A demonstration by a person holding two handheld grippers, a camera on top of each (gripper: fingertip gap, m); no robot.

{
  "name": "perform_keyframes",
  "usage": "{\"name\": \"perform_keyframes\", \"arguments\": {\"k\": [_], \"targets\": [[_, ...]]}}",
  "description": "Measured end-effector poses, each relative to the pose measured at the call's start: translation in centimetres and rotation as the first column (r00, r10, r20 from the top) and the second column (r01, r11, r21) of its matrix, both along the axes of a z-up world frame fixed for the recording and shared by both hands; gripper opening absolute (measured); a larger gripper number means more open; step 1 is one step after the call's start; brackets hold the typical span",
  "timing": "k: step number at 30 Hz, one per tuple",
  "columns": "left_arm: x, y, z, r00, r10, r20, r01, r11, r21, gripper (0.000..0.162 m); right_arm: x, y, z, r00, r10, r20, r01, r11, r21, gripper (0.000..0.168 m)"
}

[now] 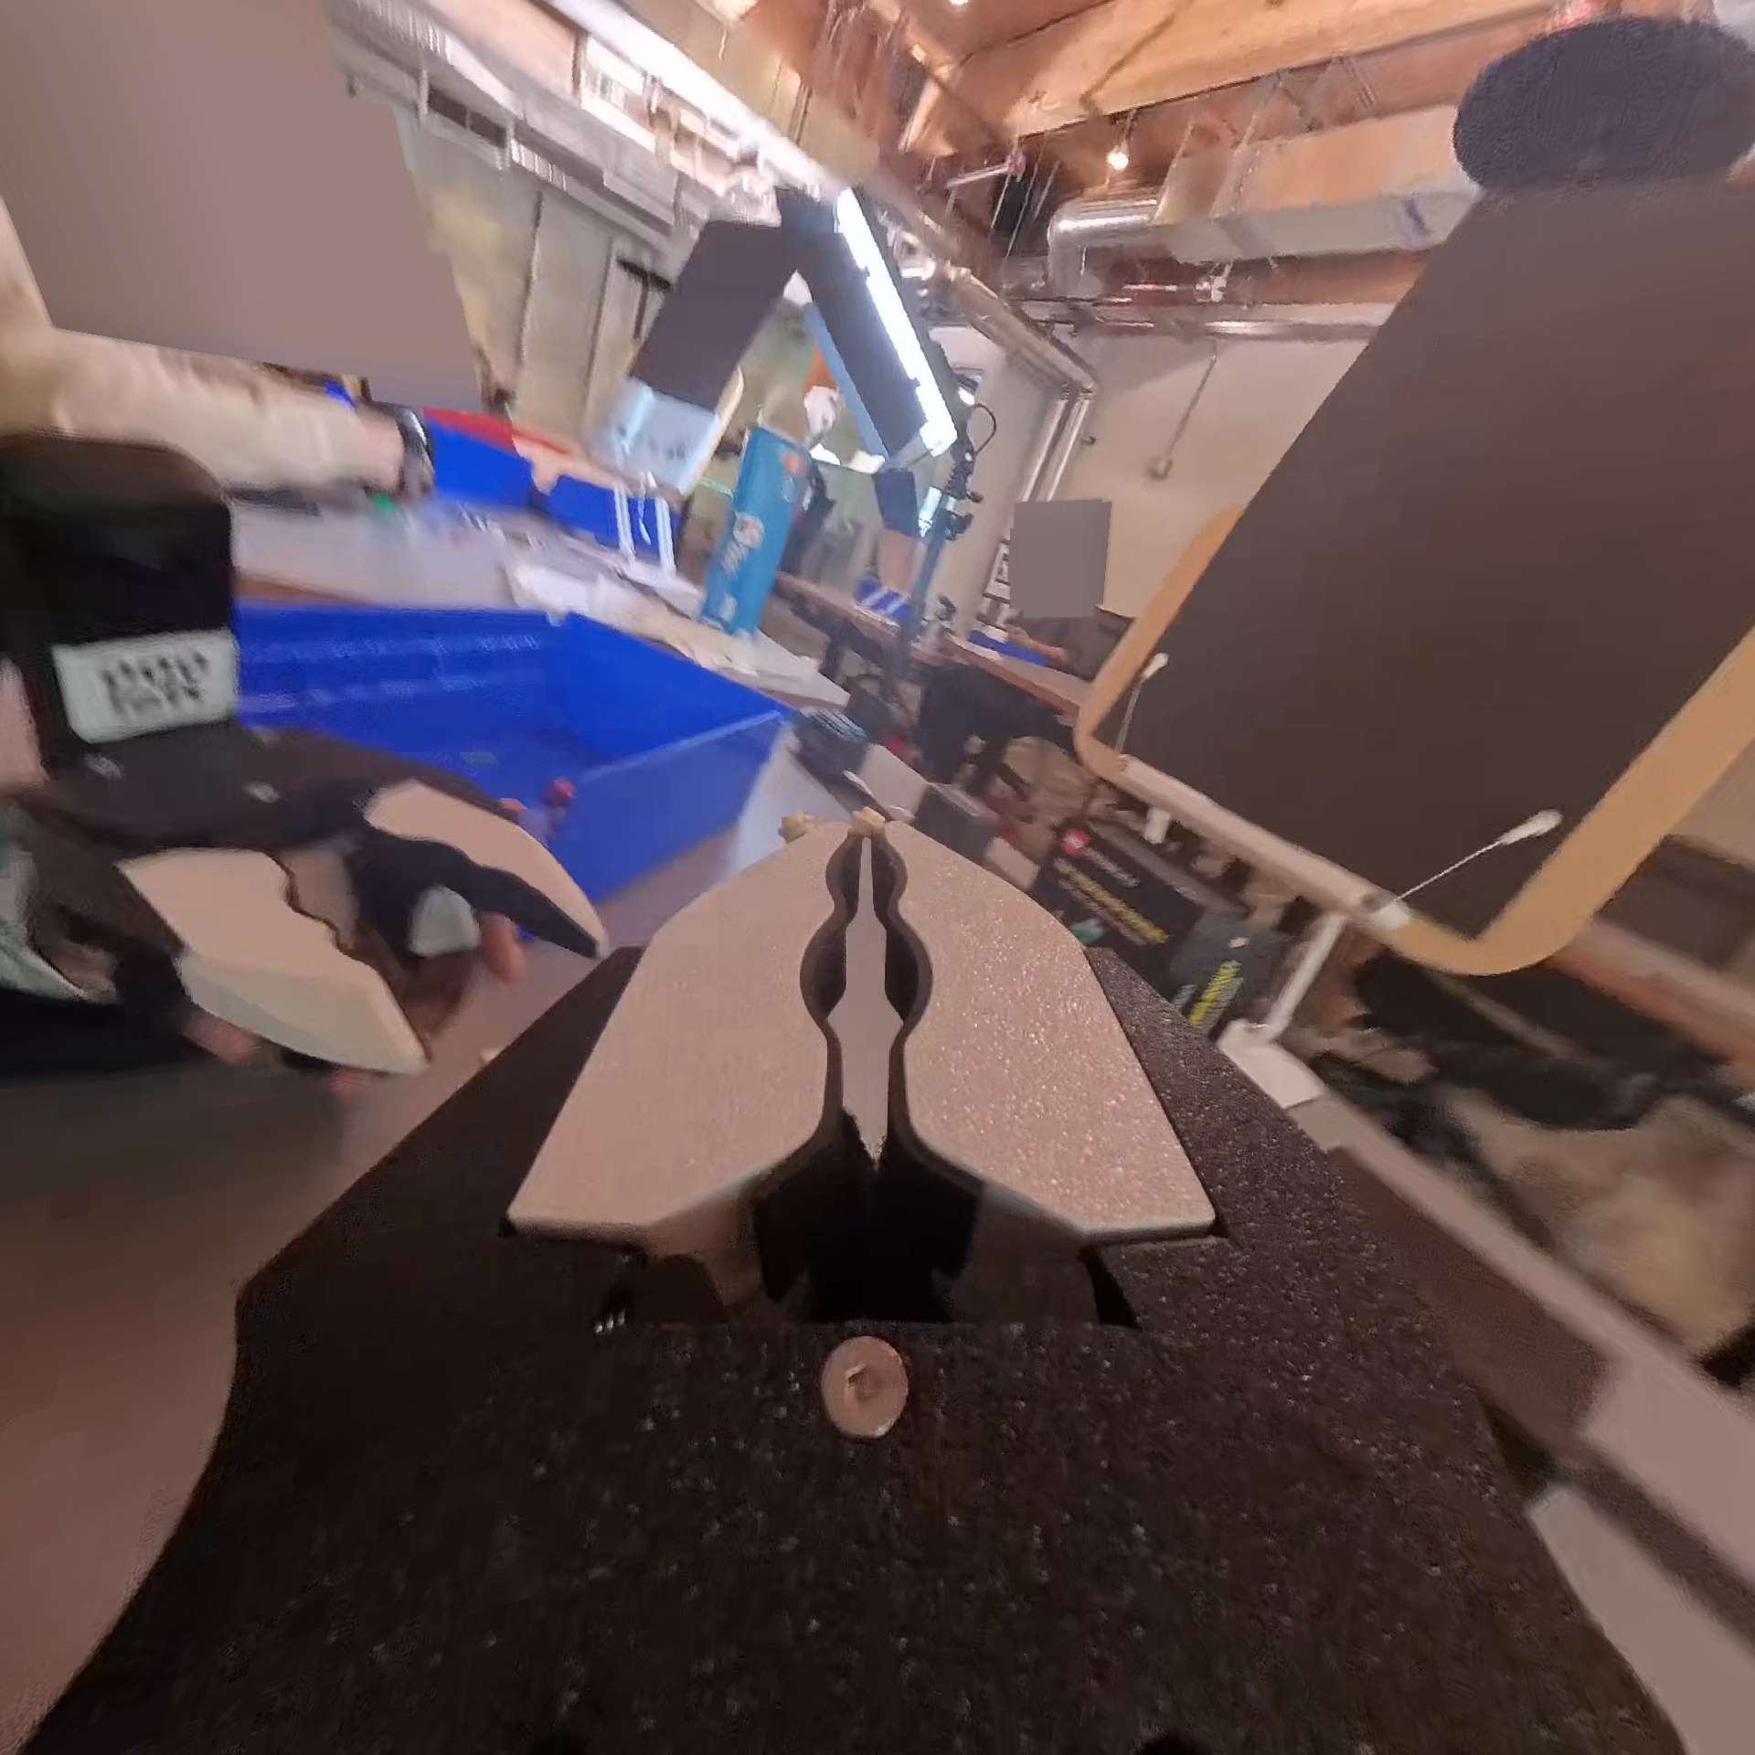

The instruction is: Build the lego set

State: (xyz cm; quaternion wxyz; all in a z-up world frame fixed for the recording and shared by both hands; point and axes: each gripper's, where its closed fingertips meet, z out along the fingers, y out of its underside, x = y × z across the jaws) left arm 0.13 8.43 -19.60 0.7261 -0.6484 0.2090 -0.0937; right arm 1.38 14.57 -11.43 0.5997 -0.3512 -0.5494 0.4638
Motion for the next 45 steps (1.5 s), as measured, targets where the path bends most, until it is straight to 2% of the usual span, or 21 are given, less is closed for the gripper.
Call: {"name": "perform_keyframes", "arguments": {"k": [3,6,8,11,14,16,18,20,21,23,25,28,30,32,34,41,45], "targets": [[0.2,0.4,0.6,0.989,-0.039,0.145,0.044,0.999,-0.029,0.046,-0.5,-1.1,-1.2,0.999,0.046,0.016,-0.044,0.991,-0.130,0.002],[0.6,0.9,0.9,0.947,-0.086,0.310,0.121,0.988,-0.095,0.043,-0.8,-2.7,-2.0,0.996,0.090,0.011,-0.086,0.974,-0.211,0.002],[1.3,1.2,1.5,0.918,-0.126,0.377,0.171,0.981,-0.089,0.042,-0.9,-3.9,-2.0,0.991,0.131,-0.007,-0.128,0.955,-0.267,0.002],[2.1,1.6,2.4,0.905,-0.168,0.390,0.201,0.979,-0.046,0.036,-1.0,-5.3,-1.6,0.982,0.180,-0.054,-0.187,0.916,-0.354,0.001],[1.2,1.9,1.6,0.953,-0.116,0.279,0.141,0.988,-0.070,0.032,-0.9,-4.9,-2.2,0.986,0.162,-0.028,-0.161,0.909,-0.384,0.002],[-1.0,1.7,1.2,0.967,-0.027,0.255,0.053,0.994,-0.096,0.032,-0.3,-3.8,-3.1,0.990,0.132,0.047,-0.106,0.923,-0.370,0.004],[-3.5,1.0,2.0,0.944,0.031,0.327,-0.009,0.998,-0.067,0.032,0.4,-4.4,-5.3,0.946,0.237,0.221,-0.139,0.913,-0.383,0.012],[-5.9,0.3,2.7,0.904,0.083,0.419,-0.074,0.997,-0.036,0.032,1.5,-6.2,-8.2,0.826,0.363,0.432,-0.185,0.897,-0.401,0.025],[-7.0,0.1,2.9,0.885,0.108,0.454,-0.106,0.994,-0.029,0.032,1.9,-7.0,-9.5,0.762,0.381,0.524,-0.183,0.902,-0.390,0.031],[-8.6,-0.3,3.5,0.857,0.142,0.495,-0.160,0.987,-0.007,0.031,2.0,-8.7,-11.7,0.661,0.375,0.650,-0.184,0.921,-0.344,0.033],[-9.5,-0.8,4.1,0.849,0.175,0.499,-0.219,0.975,0.030,0.029,0.8,-10.2,-13.4,0.615,0.336,0.713,-0.112,0.933,-0.343,0.027],[-10.6,-1.6,4.7,0.852,0.258,0.455,-0.330,0.940,0.085,0.028,-0.8,-12.0,-15.7,0.578,0.305,0.757,0.078,0.903,-0.423,0.027],[-10.8,-2.1,4.8,0.857,0.305,0.414,-0.380,0.918,0.111,0.028,-1.3,-12.0,-16.9,0.585,0.227,0.779,0.215,0.882,-0.419,0.030],[-10.7,-2.5,4.6,0.862,0.323,0.391,-0.397,0.910,0.123,0.027,-1.7,-12.1,-17.7,0.602,0.184,0.777,0.315,0.840,-0.443,0.030],[-10.2,-2.6,4.4,0.867,0.305,0.395,-0.379,0.917,0.123,0.027,-1.9,-11.9,-18.4,0.587,0.138,0.798,0.378,0.825,-0.420,0.030],[-8.8,-2.4,4.6,0.871,0.208,0.444,-0.286,0.951,0.115,0.027,-3.8,-11.5,-19.0,0.552,0.028,0.834,0.416,0.857,-0.304,0.026],[-9.4,-2.9,5.0,0.861,0.225,0.456,-0.317,0.939,0.136,0.027,-4.2,-10.6,-19.3,0.522,-0.068,0.850,0.399,0.900,-0.174,0.010]]}}
